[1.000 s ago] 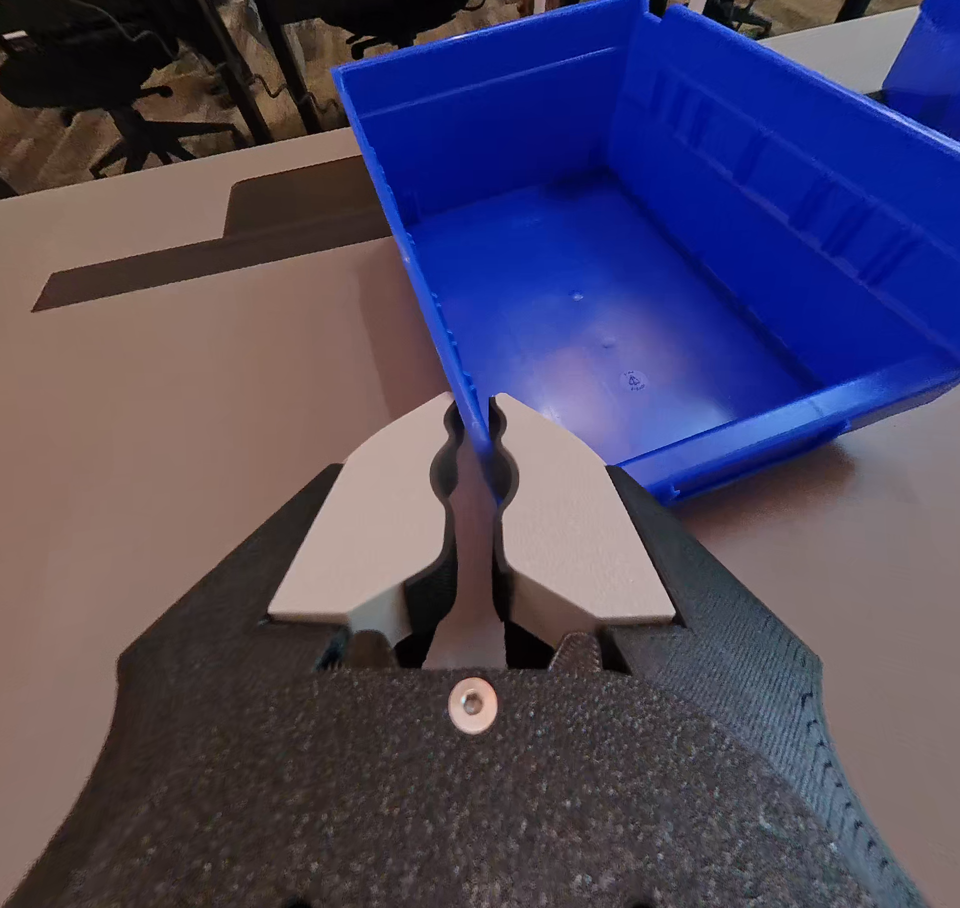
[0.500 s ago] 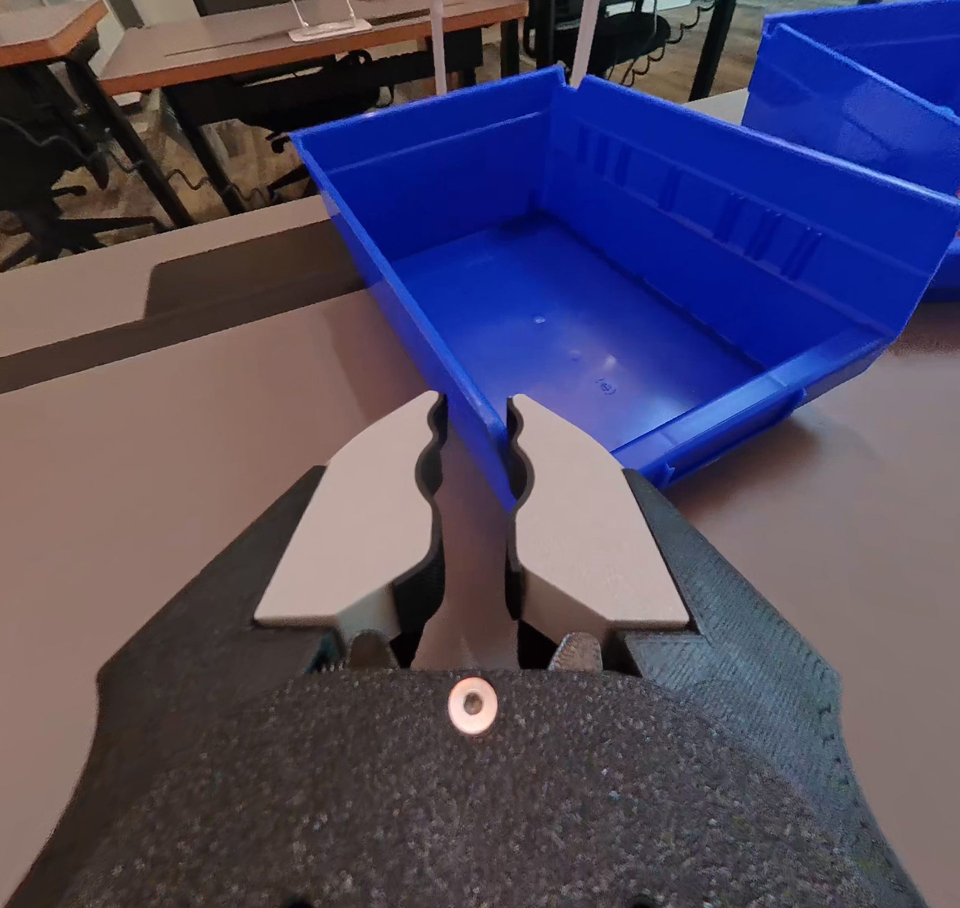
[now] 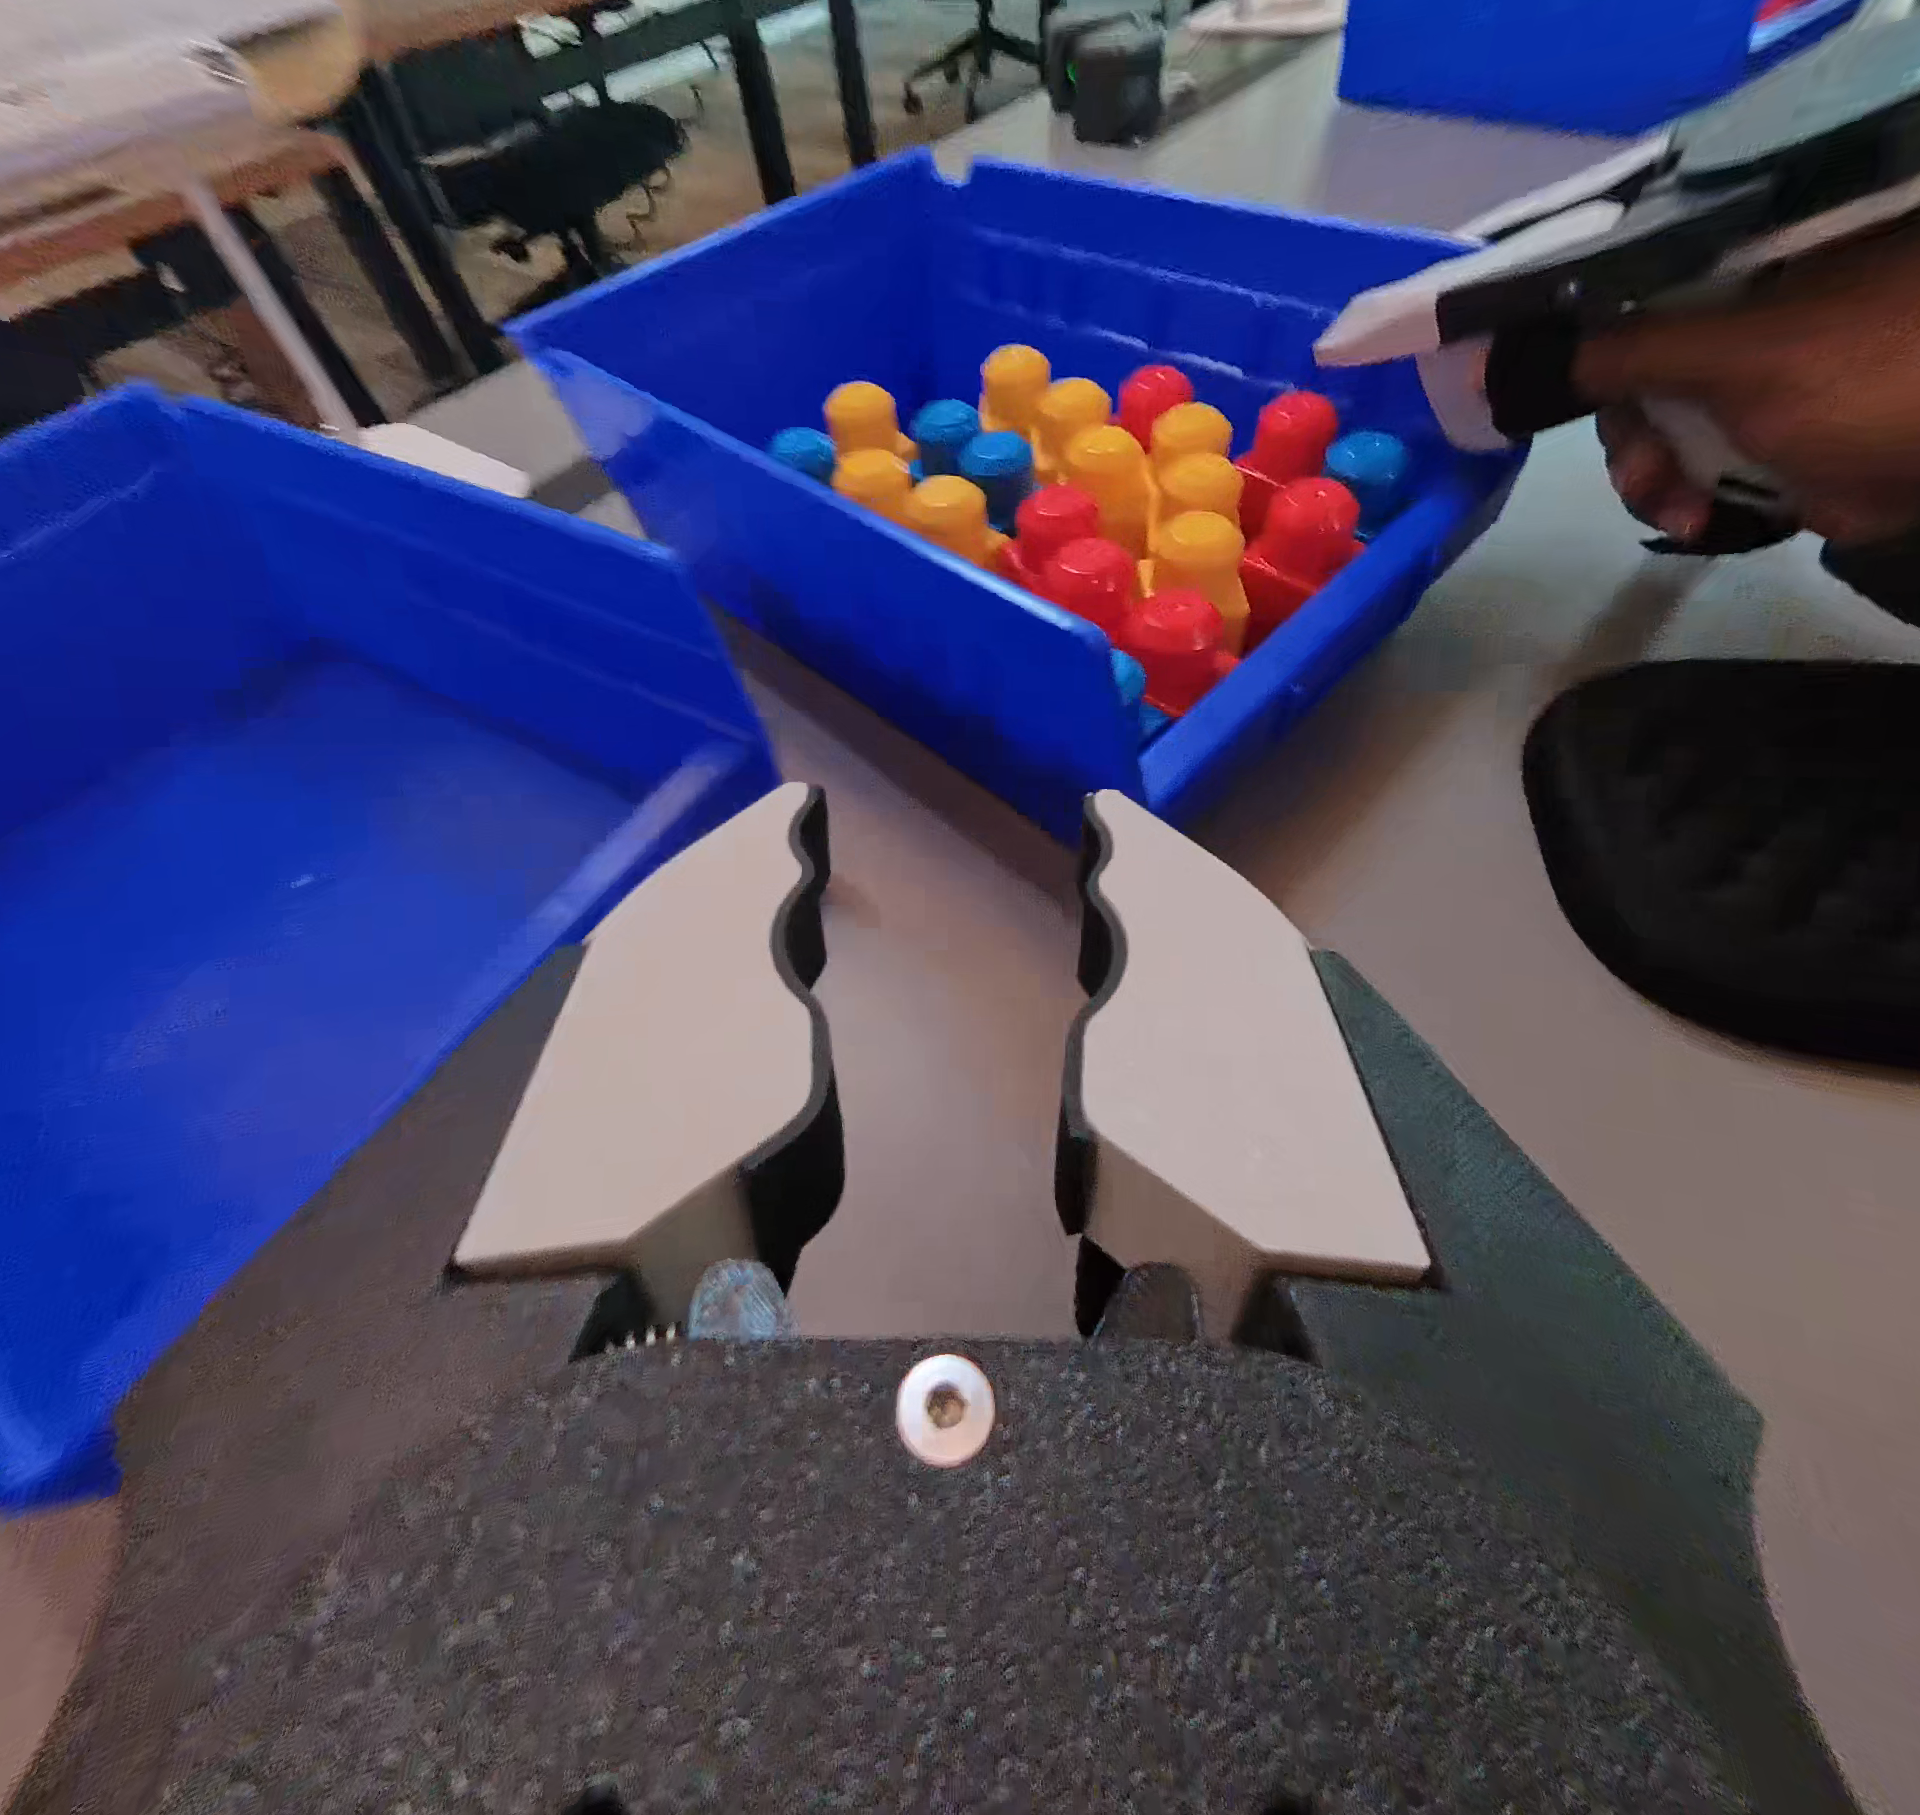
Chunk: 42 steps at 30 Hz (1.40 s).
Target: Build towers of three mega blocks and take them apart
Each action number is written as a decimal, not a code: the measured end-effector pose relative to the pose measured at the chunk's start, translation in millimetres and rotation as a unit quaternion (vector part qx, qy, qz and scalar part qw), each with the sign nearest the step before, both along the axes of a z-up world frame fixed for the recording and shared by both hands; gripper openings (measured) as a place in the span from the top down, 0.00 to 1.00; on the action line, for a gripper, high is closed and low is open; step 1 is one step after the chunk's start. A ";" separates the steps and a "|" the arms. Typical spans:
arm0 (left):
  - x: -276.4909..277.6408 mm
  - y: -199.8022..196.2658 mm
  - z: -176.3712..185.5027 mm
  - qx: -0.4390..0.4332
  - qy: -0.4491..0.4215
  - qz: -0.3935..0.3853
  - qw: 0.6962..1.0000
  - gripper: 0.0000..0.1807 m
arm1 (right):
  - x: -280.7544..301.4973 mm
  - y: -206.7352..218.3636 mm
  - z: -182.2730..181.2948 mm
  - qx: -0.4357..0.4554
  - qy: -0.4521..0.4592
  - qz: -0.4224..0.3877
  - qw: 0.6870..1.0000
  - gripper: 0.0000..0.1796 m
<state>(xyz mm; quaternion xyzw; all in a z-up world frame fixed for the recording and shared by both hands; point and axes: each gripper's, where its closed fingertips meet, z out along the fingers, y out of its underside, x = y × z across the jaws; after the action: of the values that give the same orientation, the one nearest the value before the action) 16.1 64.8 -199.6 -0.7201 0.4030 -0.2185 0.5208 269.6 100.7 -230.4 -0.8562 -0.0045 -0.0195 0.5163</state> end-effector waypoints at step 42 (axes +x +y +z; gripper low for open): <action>-351.4 -20.8 105.1 0.106 0.031 0.460 0.881 0.95 | -437.6 28.0 130.6 0.111 0.038 0.350 0.929 0.89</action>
<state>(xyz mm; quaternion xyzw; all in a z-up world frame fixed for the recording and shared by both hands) -335.3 44.0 -94.5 -0.7714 0.0638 0.1122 0.6231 -168.0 128.7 -99.8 -0.7377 -0.2823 0.1951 0.5814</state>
